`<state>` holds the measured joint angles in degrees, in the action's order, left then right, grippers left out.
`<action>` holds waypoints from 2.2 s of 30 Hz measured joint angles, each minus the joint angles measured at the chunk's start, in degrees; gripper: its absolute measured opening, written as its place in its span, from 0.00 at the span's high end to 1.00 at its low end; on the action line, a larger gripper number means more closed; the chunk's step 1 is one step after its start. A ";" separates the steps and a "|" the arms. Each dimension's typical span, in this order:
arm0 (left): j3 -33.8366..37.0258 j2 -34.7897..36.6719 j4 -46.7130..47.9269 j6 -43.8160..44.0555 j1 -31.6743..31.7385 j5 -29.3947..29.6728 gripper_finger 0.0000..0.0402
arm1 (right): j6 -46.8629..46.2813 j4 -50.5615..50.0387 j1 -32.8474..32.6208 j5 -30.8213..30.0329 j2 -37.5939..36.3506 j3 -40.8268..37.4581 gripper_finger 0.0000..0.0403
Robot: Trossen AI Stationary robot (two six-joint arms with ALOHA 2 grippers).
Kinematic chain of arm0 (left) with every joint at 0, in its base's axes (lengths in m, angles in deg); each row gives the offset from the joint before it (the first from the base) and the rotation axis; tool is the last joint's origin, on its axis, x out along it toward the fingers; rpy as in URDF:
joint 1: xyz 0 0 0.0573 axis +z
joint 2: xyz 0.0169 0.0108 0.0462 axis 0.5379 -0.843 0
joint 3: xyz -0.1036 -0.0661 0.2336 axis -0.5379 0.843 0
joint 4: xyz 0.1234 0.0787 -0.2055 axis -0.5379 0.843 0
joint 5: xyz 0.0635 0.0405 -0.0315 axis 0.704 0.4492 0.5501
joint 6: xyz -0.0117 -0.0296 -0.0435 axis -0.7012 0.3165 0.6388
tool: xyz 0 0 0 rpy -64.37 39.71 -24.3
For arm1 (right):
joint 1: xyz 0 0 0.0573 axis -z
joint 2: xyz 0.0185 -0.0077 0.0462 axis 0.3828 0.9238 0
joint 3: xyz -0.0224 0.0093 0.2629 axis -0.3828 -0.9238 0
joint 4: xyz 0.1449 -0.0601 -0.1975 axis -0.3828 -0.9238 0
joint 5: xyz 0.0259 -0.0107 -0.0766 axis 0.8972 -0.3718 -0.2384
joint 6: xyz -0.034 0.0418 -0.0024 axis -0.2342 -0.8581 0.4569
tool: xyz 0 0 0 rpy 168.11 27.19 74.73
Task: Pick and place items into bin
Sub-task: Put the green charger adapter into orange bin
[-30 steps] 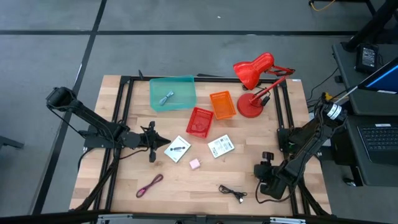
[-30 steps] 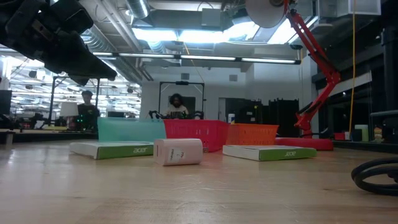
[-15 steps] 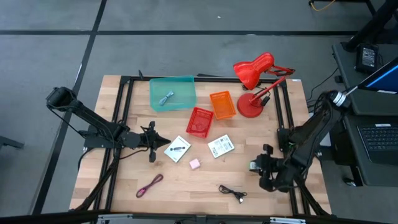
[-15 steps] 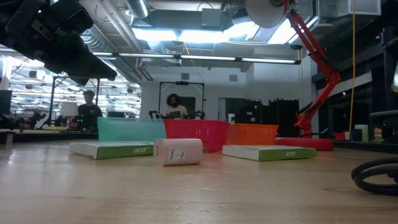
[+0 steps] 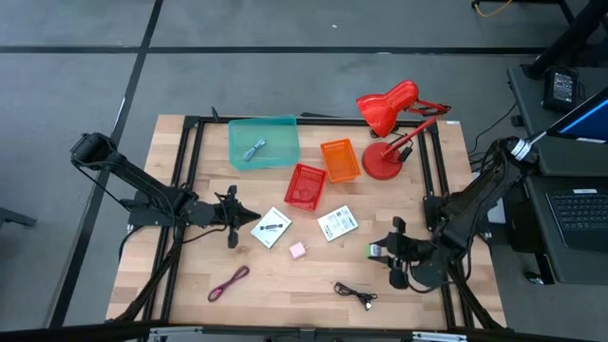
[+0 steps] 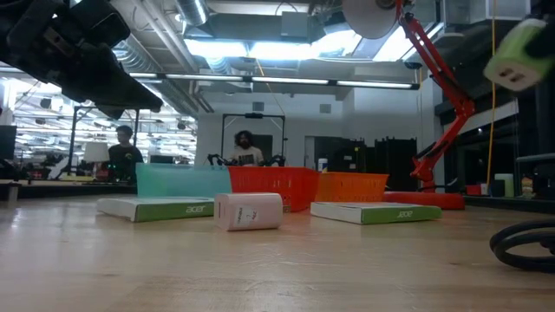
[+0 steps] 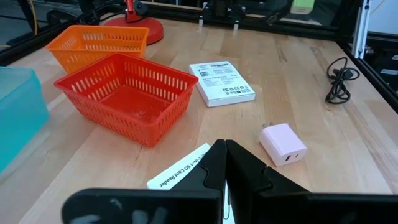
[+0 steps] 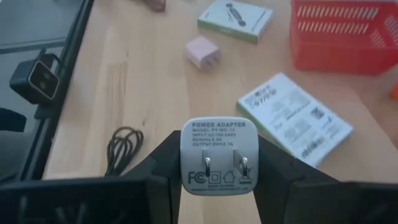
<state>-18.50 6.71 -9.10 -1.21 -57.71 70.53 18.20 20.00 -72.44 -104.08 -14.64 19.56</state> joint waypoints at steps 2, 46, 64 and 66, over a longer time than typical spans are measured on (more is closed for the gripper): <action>0.01 0.00 0.00 -0.01 -0.02 -0.60 0.99 | 1.62 1.39 0.99 0.00 0.00 0.00 0.69; 0.00 0.00 -3.13 -10.81 6.31 1.07 0.99 | 15.10 16.85 35.73 -1.89 6.83 -0.04 0.69; 0.00 0.00 -3.48 -17.63 8.85 0.98 0.99 | 17.61 25.24 52.32 -4.28 18.47 -0.04 0.69; 0.00 0.00 -3.49 -19.08 8.85 0.98 0.99 | 17.59 25.16 53.43 -4.19 18.81 -0.04 0.69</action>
<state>-18.51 6.72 -12.59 -20.29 -48.86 71.51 35.80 45.16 -19.01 -108.27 4.17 19.52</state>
